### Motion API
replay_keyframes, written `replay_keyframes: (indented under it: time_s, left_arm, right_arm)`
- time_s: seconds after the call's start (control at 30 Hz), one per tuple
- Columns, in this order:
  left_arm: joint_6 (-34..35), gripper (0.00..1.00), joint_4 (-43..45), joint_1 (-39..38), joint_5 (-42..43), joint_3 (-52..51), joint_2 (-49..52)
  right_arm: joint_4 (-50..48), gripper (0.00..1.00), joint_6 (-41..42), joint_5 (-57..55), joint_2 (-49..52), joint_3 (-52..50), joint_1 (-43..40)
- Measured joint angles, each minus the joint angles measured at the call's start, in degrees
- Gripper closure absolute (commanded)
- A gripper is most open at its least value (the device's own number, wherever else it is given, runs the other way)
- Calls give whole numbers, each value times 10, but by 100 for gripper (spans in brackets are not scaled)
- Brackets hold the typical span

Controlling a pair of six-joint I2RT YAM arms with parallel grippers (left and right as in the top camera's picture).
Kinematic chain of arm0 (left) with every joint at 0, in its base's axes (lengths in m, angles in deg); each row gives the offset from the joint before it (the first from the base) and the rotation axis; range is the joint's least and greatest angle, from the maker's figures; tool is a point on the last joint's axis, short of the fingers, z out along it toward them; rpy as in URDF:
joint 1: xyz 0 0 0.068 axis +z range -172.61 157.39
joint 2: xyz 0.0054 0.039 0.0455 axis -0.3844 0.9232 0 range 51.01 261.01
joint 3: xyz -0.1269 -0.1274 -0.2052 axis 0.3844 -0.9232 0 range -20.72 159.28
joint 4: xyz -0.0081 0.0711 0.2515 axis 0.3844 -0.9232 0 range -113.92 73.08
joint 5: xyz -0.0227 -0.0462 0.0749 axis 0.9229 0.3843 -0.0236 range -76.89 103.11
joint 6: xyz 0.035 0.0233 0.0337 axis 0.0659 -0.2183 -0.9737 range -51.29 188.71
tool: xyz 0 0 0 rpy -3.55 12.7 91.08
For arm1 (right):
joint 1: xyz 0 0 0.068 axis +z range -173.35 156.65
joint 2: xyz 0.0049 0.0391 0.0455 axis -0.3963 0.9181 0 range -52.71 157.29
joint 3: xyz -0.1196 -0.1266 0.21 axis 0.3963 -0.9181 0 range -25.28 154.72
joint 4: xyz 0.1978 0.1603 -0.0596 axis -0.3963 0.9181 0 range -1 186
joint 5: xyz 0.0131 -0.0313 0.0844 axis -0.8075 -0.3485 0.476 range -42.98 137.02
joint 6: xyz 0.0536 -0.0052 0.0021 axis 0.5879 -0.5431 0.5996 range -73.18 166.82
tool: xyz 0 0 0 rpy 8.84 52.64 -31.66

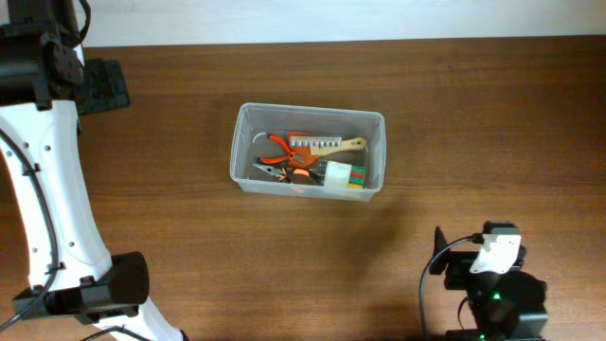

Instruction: Pack container

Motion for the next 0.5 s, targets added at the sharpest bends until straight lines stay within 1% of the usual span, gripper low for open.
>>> replay_keyframes:
  time_s: [0.17, 0.5]
  left_arm:
    - [0, 1, 0, 0, 0, 0, 0]
    - [0, 1, 0, 0, 0, 0, 0]
  right_arm:
    - [-6, 1, 0, 0, -14, -59, 0]
    - [-7, 1, 0, 0, -47, -107, 0]
